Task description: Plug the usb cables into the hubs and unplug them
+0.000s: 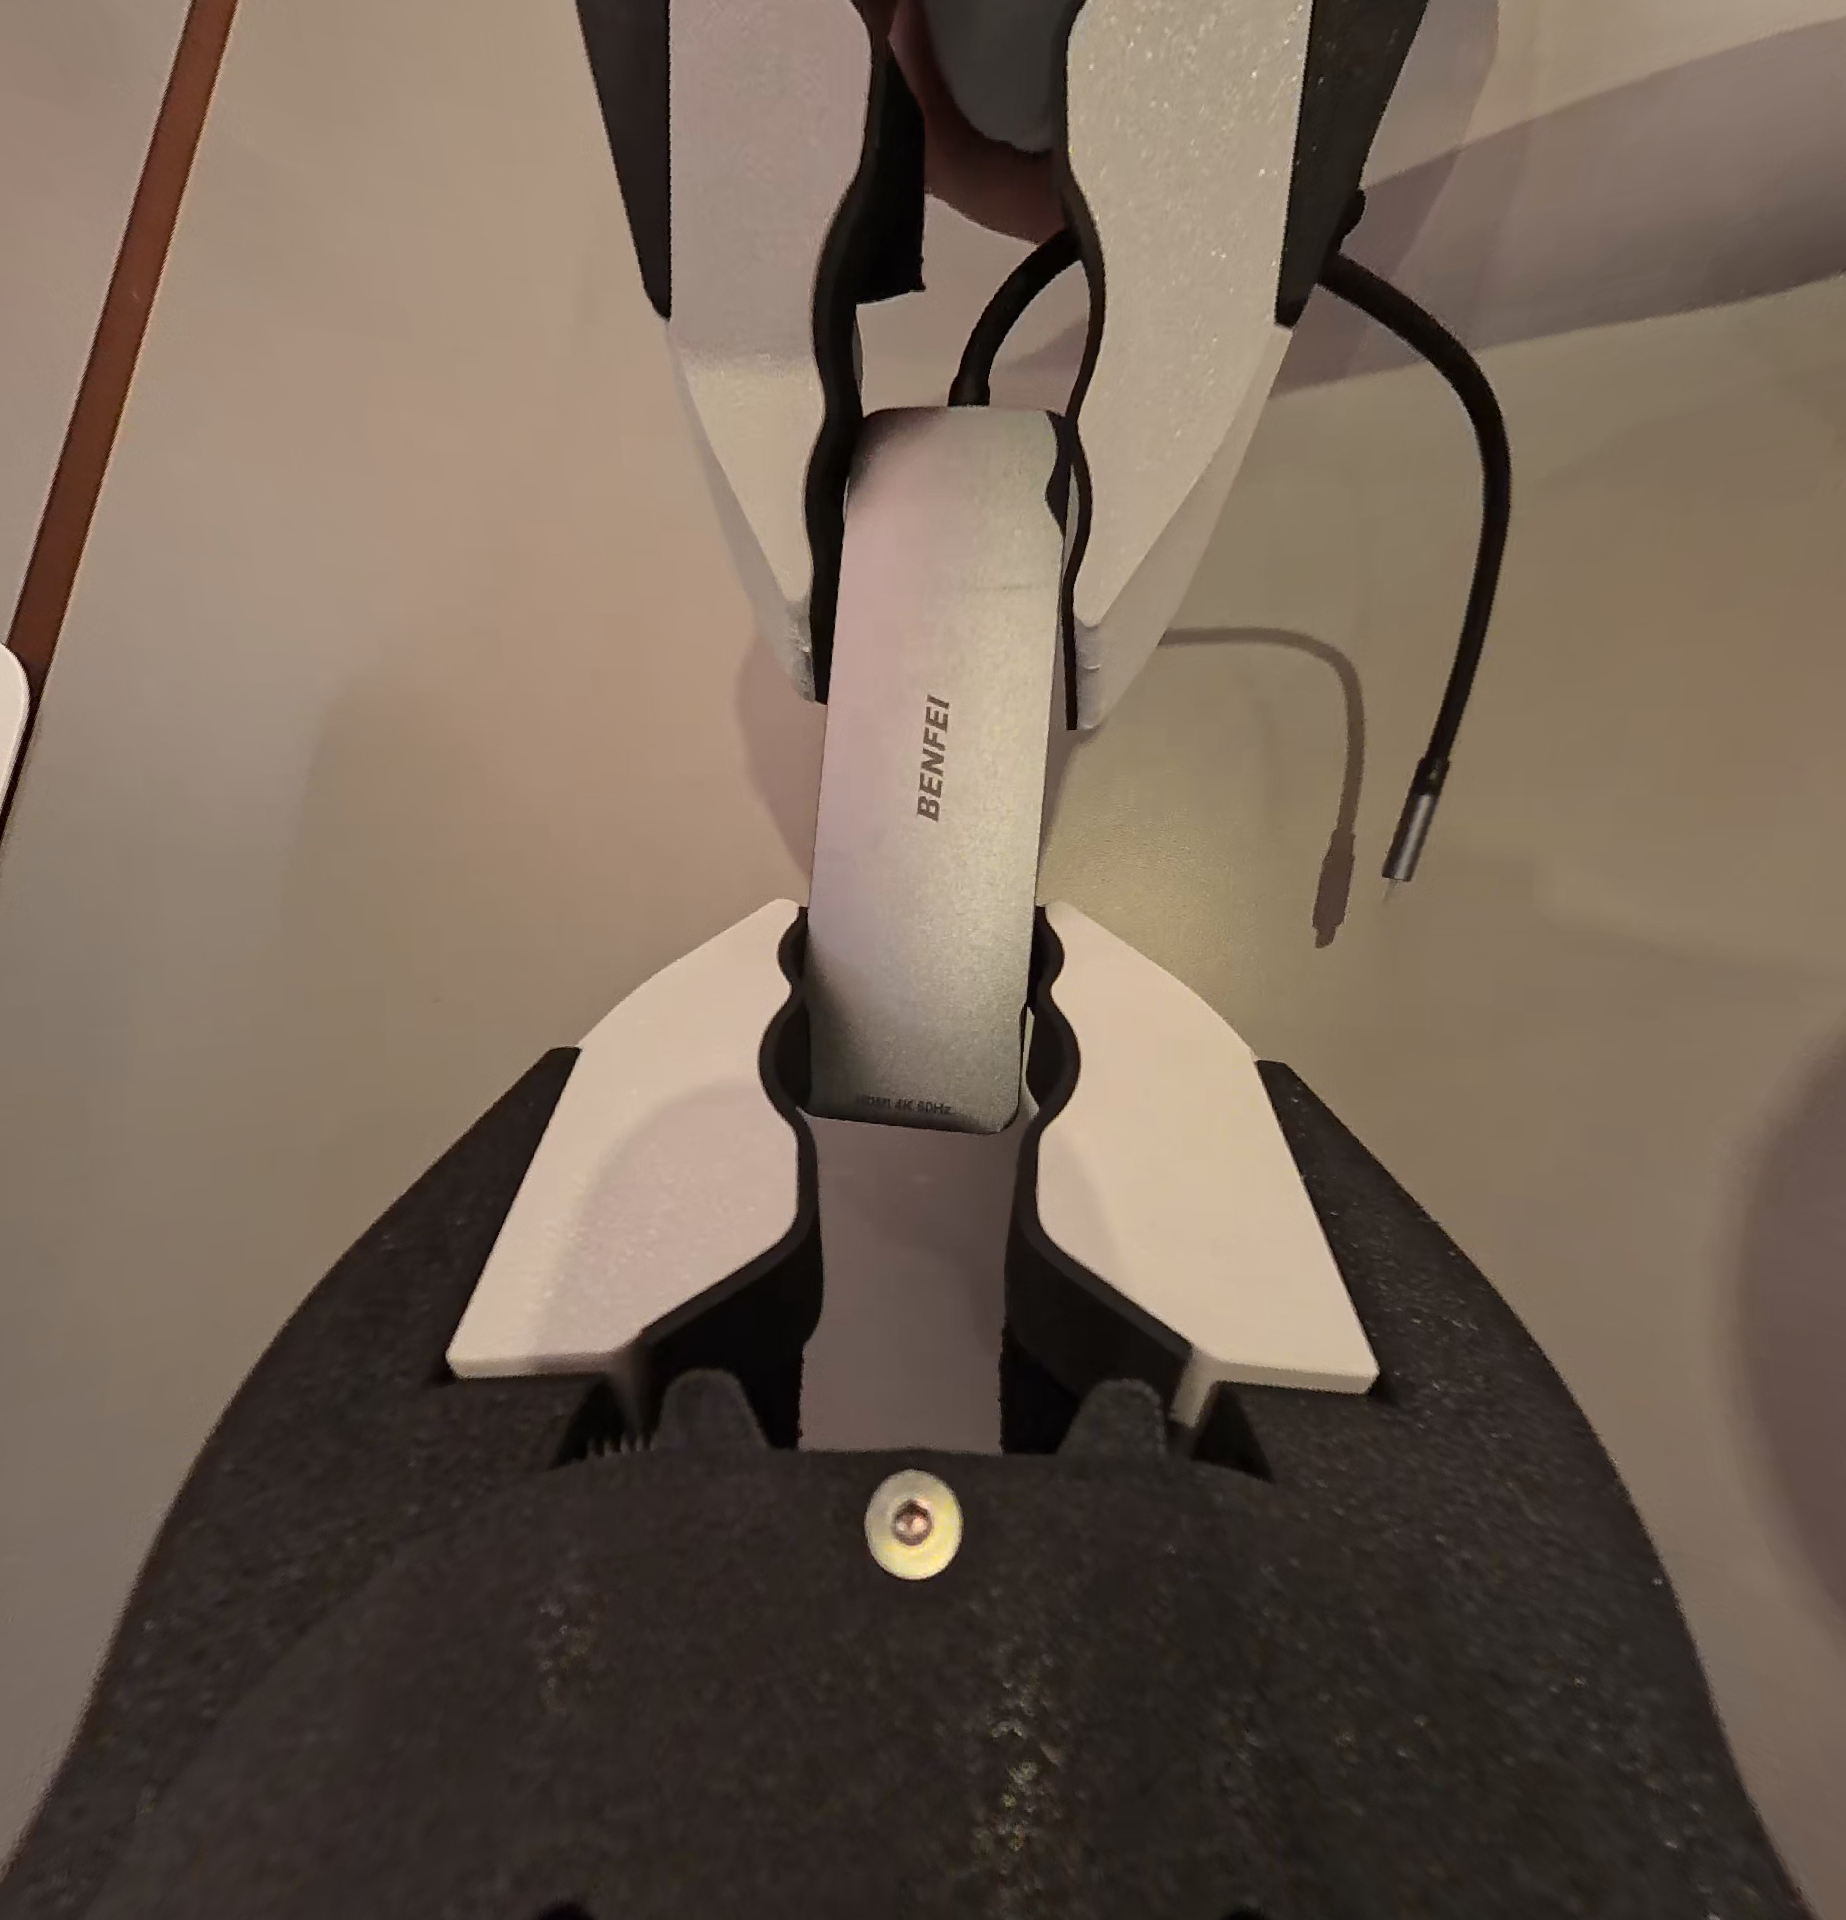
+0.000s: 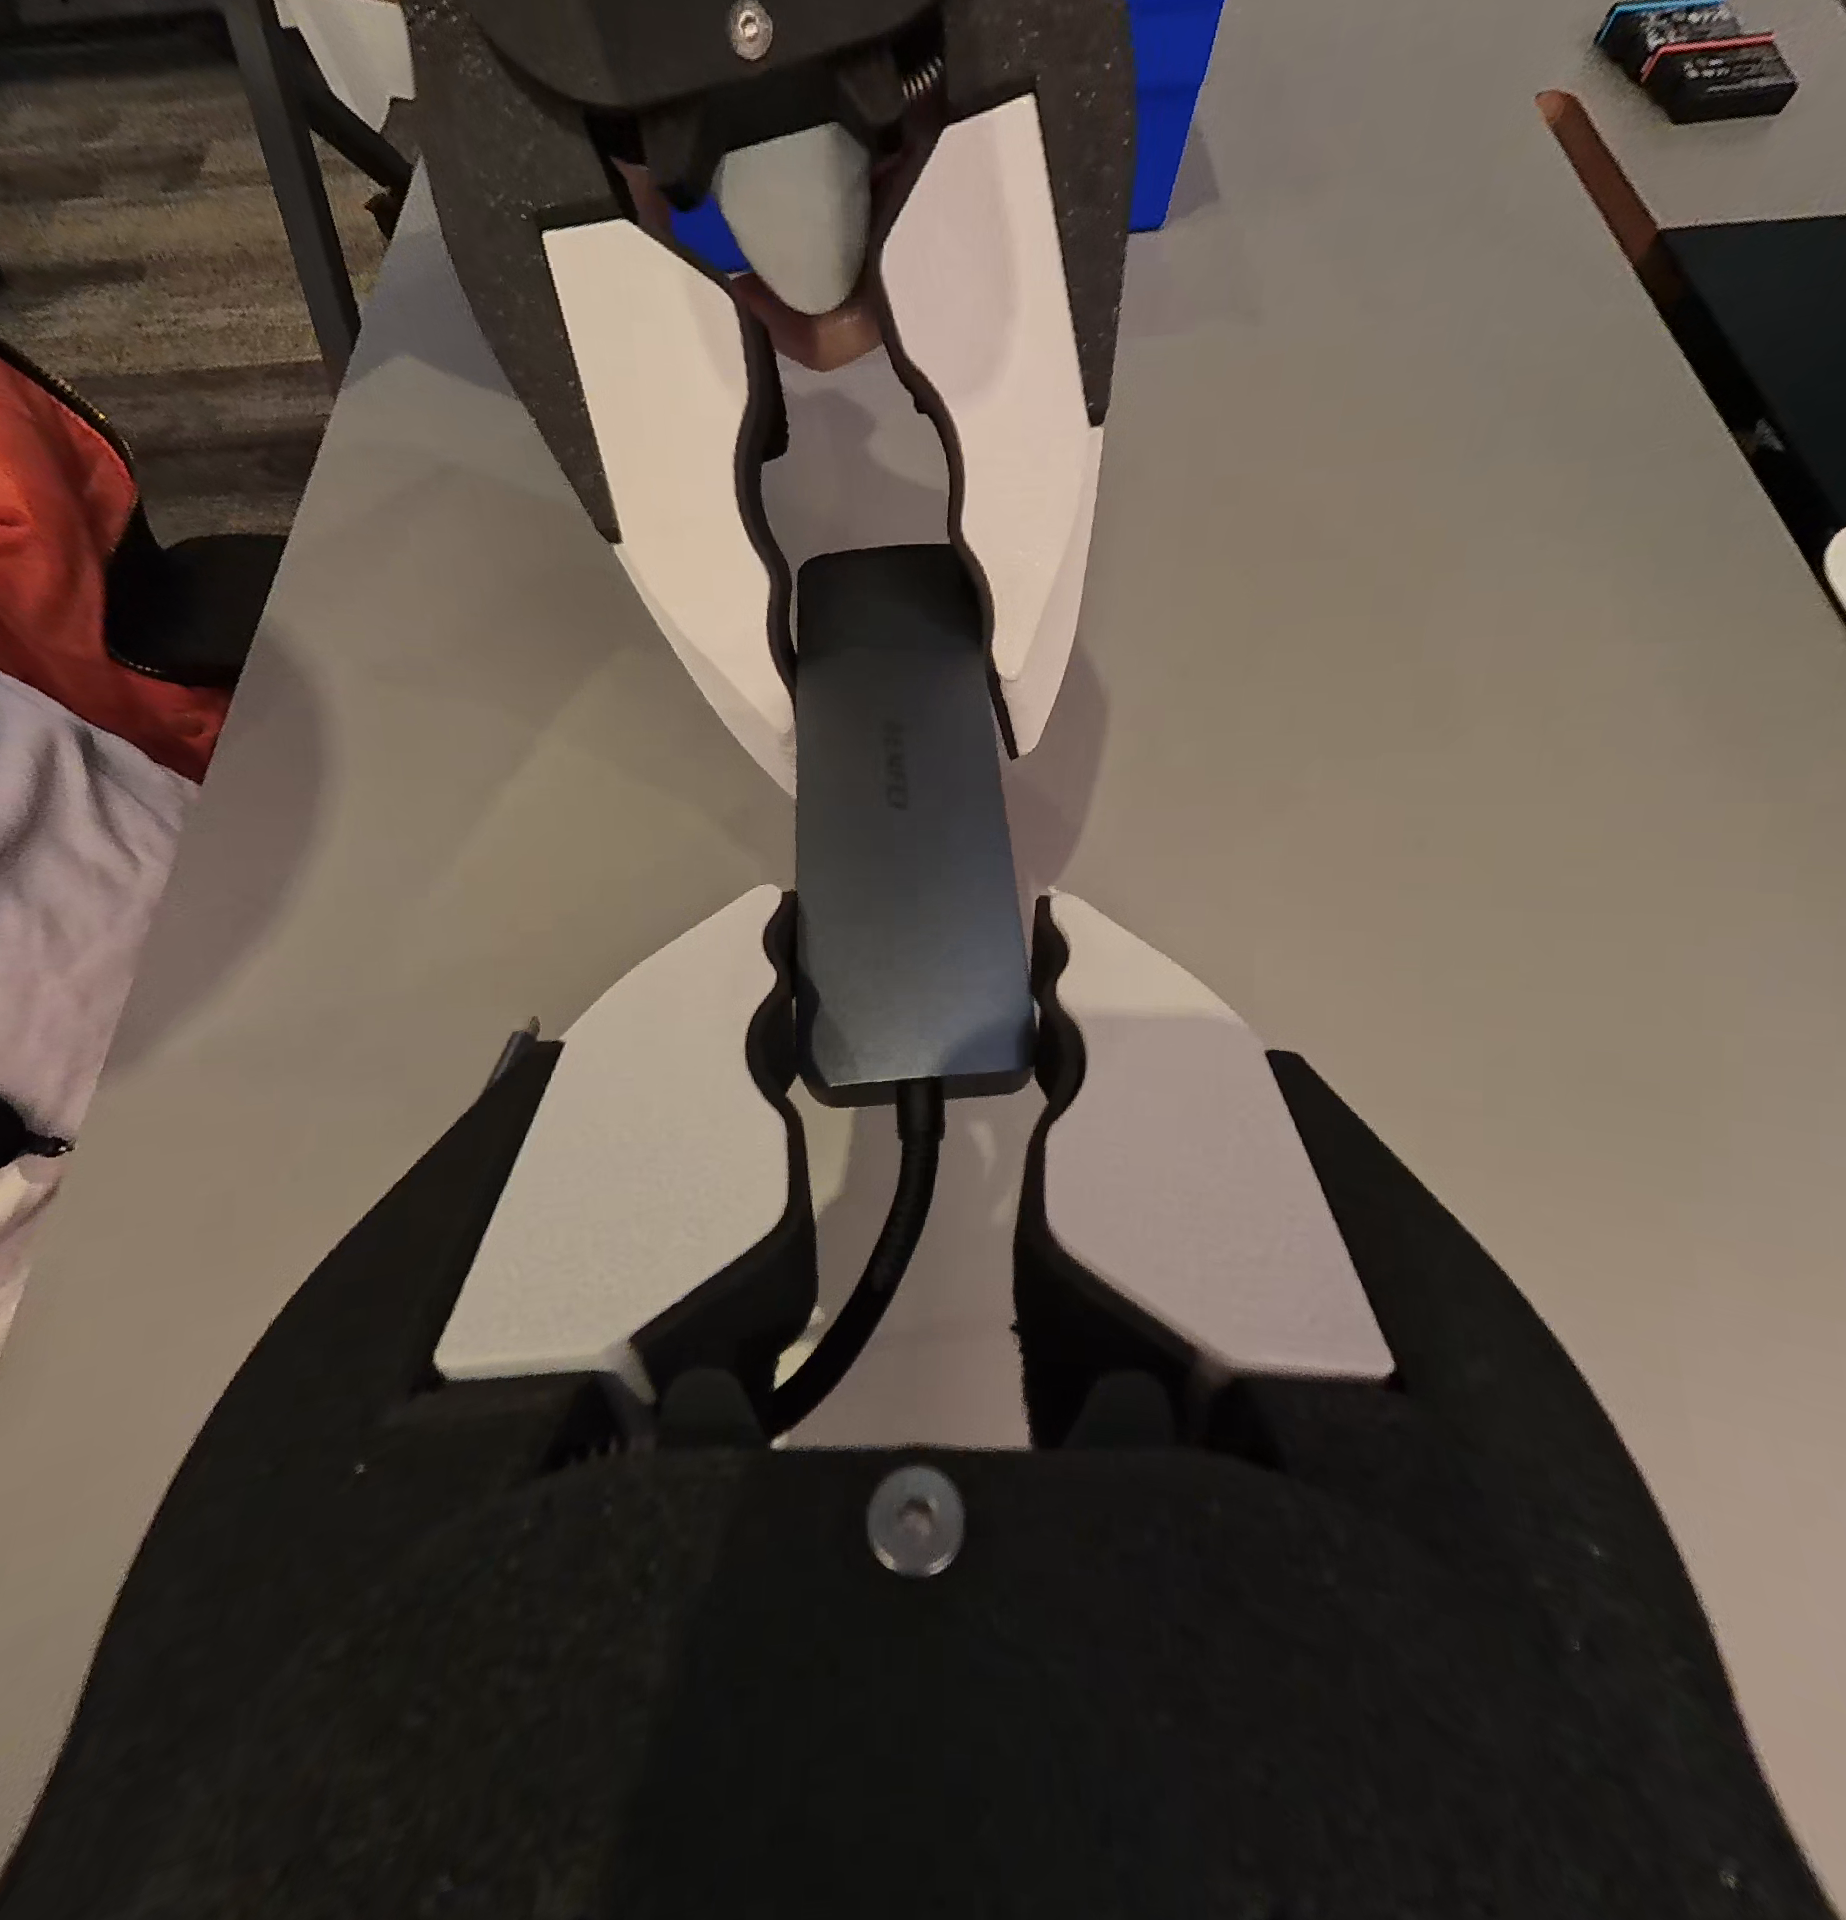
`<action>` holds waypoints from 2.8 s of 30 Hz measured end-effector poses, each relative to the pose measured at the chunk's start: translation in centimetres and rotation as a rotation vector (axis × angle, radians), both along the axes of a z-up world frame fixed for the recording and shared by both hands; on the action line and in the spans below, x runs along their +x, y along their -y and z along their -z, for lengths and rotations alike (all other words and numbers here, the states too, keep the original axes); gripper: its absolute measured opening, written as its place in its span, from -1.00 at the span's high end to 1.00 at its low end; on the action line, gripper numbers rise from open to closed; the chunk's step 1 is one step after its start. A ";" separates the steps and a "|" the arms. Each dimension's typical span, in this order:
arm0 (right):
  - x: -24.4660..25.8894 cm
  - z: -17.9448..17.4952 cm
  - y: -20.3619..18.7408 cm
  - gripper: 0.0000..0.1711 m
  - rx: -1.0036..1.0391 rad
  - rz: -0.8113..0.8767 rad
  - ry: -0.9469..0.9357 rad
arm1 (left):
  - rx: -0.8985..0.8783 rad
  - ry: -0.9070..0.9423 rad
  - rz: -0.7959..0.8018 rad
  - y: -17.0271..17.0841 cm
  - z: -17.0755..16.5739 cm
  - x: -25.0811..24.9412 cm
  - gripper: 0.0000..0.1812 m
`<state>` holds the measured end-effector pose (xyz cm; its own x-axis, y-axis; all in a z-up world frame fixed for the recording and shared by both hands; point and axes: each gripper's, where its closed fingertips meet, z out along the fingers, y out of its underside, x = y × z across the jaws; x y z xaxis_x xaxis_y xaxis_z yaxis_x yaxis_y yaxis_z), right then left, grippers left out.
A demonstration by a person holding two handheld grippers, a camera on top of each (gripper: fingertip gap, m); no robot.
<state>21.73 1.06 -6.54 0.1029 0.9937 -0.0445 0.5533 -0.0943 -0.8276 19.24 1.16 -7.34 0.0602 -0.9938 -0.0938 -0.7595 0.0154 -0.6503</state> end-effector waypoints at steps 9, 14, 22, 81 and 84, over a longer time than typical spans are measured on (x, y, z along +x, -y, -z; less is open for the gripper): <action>-0.3 0.4 -0.1 0.48 0.039 0.024 -0.017 | -0.012 -0.007 -0.005 0.2 0.2 -0.1 0.57; -0.4 0.3 0.1 0.50 0.051 0.017 -0.020 | -0.014 -0.004 0.004 0.3 0.2 -0.2 0.57; 0.7 0.6 -0.5 0.50 0.047 0.064 -0.058 | 0.017 -0.001 -0.108 -0.6 -0.1 -2.5 0.30; 3.6 -2.0 -6.1 0.50 0.021 0.415 -0.238 | -0.181 -0.482 -0.211 7.5 7.3 -42.1 0.86; 3.7 -2.1 -6.0 0.50 0.024 0.424 -0.238 | -0.212 -0.496 -0.182 7.7 8.0 -41.9 0.83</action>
